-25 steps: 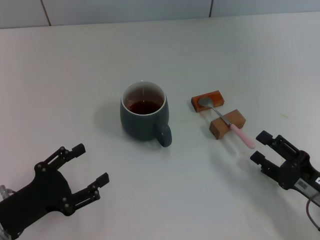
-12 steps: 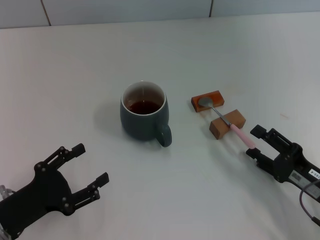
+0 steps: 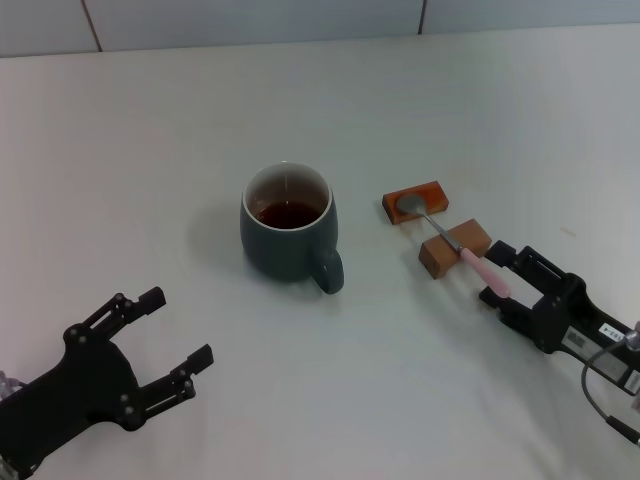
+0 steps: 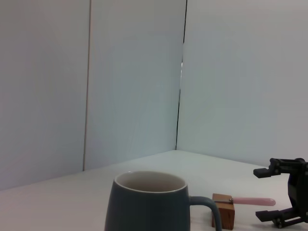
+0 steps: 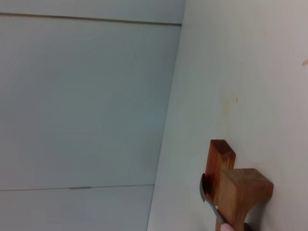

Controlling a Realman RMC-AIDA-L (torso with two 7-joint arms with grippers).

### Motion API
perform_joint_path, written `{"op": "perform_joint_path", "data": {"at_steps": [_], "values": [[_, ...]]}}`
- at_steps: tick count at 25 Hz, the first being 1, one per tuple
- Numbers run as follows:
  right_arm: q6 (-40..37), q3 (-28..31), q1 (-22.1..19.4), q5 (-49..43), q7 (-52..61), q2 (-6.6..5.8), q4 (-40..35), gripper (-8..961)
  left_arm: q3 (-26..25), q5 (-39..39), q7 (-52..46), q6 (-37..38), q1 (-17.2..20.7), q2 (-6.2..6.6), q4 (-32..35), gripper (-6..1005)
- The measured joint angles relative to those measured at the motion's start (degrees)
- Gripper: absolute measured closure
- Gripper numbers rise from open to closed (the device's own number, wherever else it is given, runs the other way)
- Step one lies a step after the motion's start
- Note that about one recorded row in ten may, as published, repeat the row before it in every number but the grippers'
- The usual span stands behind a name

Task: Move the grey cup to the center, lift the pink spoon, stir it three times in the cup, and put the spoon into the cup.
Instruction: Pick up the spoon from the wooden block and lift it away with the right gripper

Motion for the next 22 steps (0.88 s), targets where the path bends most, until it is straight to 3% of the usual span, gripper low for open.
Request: {"op": "perform_joint_path", "data": {"at_steps": [22], "values": [[1.5,-0.1,1.6,0.0,1.1,0.0,0.7,182,-1.3,-0.1,0.5,0.4,-0.1,0.0,0.2,139]]}}
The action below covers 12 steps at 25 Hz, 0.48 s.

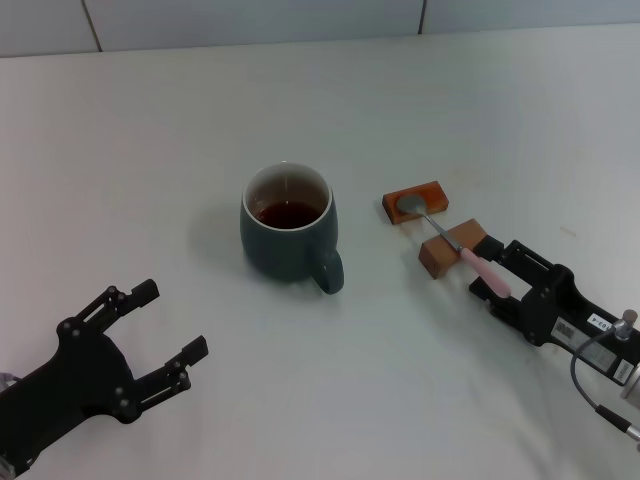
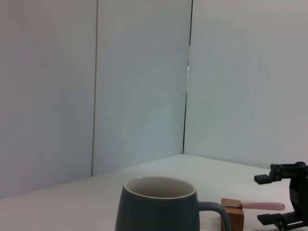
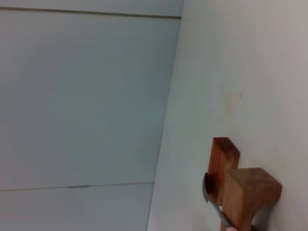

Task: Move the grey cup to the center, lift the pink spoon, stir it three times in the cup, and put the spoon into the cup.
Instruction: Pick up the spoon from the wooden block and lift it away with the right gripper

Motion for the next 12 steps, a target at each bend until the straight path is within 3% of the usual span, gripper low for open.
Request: {"op": "perform_joint_path", "data": {"at_steps": [12], "values": [[0.7,0.0,0.1,0.0,1.9,0.0,0.0,461,-0.1,0.0,0.1,0.1,0.0,0.0,0.0,139]]}}
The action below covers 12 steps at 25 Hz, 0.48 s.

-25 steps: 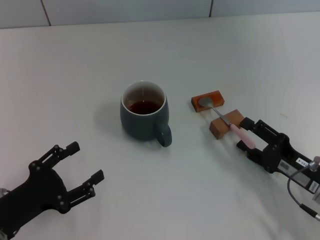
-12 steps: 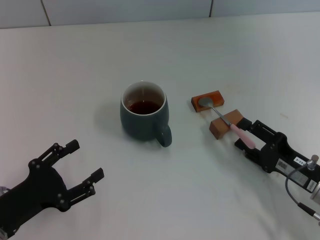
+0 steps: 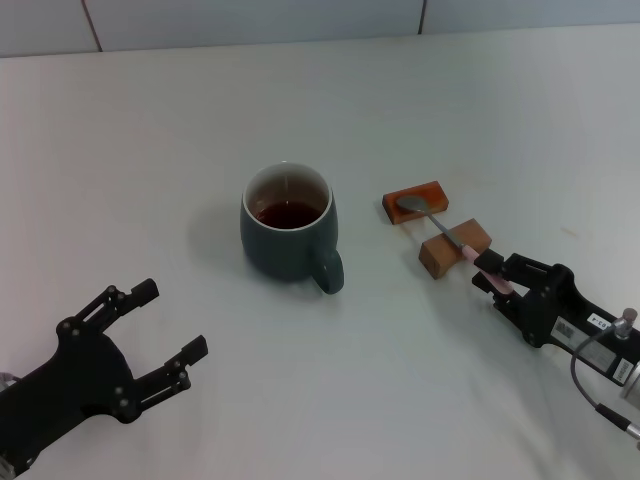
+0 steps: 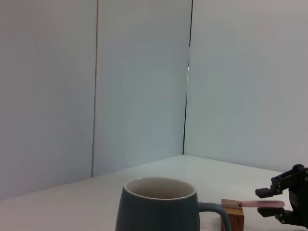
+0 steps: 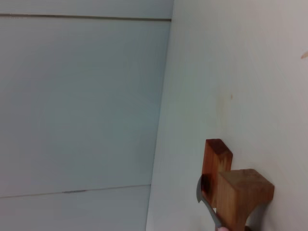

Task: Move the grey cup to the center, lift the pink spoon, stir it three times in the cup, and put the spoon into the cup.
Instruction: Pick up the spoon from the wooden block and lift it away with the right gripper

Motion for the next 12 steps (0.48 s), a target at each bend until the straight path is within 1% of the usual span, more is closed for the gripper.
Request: {"op": "perform_joint_path", "data": {"at_steps": [3,7,8,10,12], "values": [[-0.2,0.0,-0.2,0.0,0.5,0.0,-0.2,526,0.0,0.0,0.0,0.1,-0.1,0.0,0.0,139],[-1.1,0.2,-0.5,0.2,-1.1,0.0,-0.4,701,0.0,0.0,0.0,0.2,0.0,0.0,0.0,139],[-2.0,0.4,-0.4,0.3,-3.2,0.0,-0.4,745,0.0,0.0,0.0,0.2,0.0,0.0,0.0,139],[-4.2,0.7,0.1,0.5,-8.7,0.05,-0.4,775,0.0,-0.1,0.0,0.4,0.1,-0.06,0.0,139],[-6.7,1.3,0.9,0.6,-16.7,0.14,-0.4,806,0.0,-0.3,0.0,0.6,0.2,-0.08,-0.1,140]]}}
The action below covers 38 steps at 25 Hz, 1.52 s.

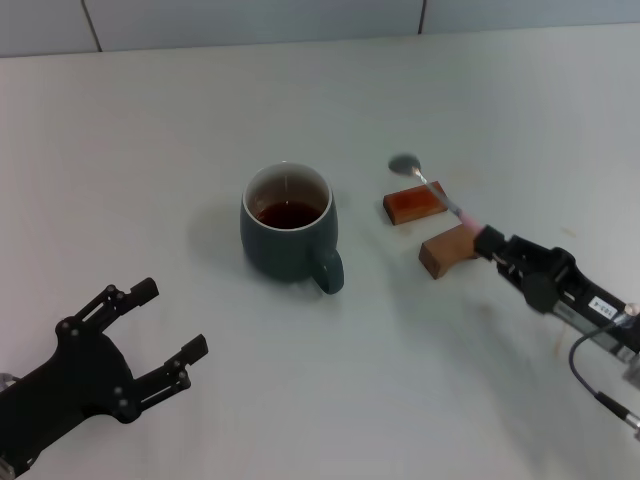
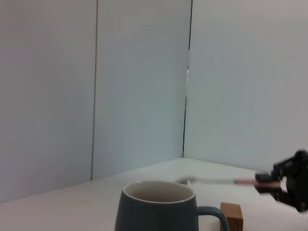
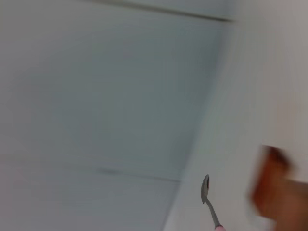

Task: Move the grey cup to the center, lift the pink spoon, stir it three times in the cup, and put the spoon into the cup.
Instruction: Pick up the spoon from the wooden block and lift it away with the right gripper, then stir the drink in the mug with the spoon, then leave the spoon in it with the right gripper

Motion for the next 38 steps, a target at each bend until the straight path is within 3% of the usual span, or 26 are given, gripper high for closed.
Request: {"op": "perform_joint_path", "data": {"at_steps": [6,11,14,15,16,17,18,20,23,25,28,30,32,34,35,38], "values": [[-4.2,3.6,3.1,0.1,-26.6,-0.11,-1.6,837,0.3,0.0,0.0,0.1,0.2,-0.05,0.0,140],[-13.6,4.5,6.8,0.1,-30.9,-0.5,-11.2,837,0.6,0.3,0.1,0.1,0.4,-0.17,0.1,140],[-21.6,4.1,8.7,0.0,-27.0,-1.75,-19.7,837,0.6,0.3,0.1,-0.2,0.5,-0.16,0.1,140],[-24.6,2.5,10.3,-0.2,-22.3,-3.26,-24.7,837,0.6,0.3,0.1,-0.4,0.6,-0.13,0.2,140],[-24.6,2.5,10.3,-0.2,-22.3,-3.26,-24.7,837,0.6,0.3,0.1,-0.4,0.6,-0.13,0.2,140],[-26.1,-1.0,11.9,-0.2,-17.8,-4.93,-28.5,837,0.6,0.3,0.1,-0.6,0.6,-0.11,0.2,140],[-26.1,-1.0,11.9,-0.2,-17.8,-4.93,-28.5,836,0.6,0.3,0.1,-0.6,0.6,-0.05,0.3,140],[-28.0,-7.6,14.5,-0.2,-12.4,-7.08,-32.8,836,0.6,0.3,0.1,-0.7,0.6,0.01,0.3,140],[-28.7,-12.6,16.4,-0.3,-9.0,-7.8,-36.5,836,0.6,0.3,0.2,-0.7,0.6,-0.01,0.6,140],[-28.1,-20.8,19.1,-0.8,-3.6,-8.02,-43.3,836,0.6,0.2,0.2,-0.7,0.6,-0.06,0.7,140],[-26.8,-24.9,21.0,-2.0,0.1,-8.13,-46.9,836,0.5,0.1,0.2,-0.6,0.6,-0.11,0.7,140],[-24.7,-29.0,25.1,-6.0,5.8,-8.46,-51.3,837,0.4,0.0,0.2,-0.6,0.6,-0.11,0.6,140],[-24.2,-29.9,26.5,-7.2,7.0,-8.61,-52.1,837,0.3,0.0,0.2,-0.6,0.6,-0.12,0.5,140],[-24.0,-31.2,29.8,-10.3,8.7,-9.0,-53.1,837,0.3,0.0,0.2,-0.7,0.5,-0.11,0.5,140],[-24.2,-32.4,33.4,-13.9,10.2,-9.39,-53.5,837,0.3,0.0,0.2,-0.9,0.3,-0.13,0.6,140],[-24.4,-33.6,36.9,-17.8,11.8,-9.58,-53.6,837,0.4,0.0,0.2,-1.1,0.2,-0.14,0.6,140]]}}
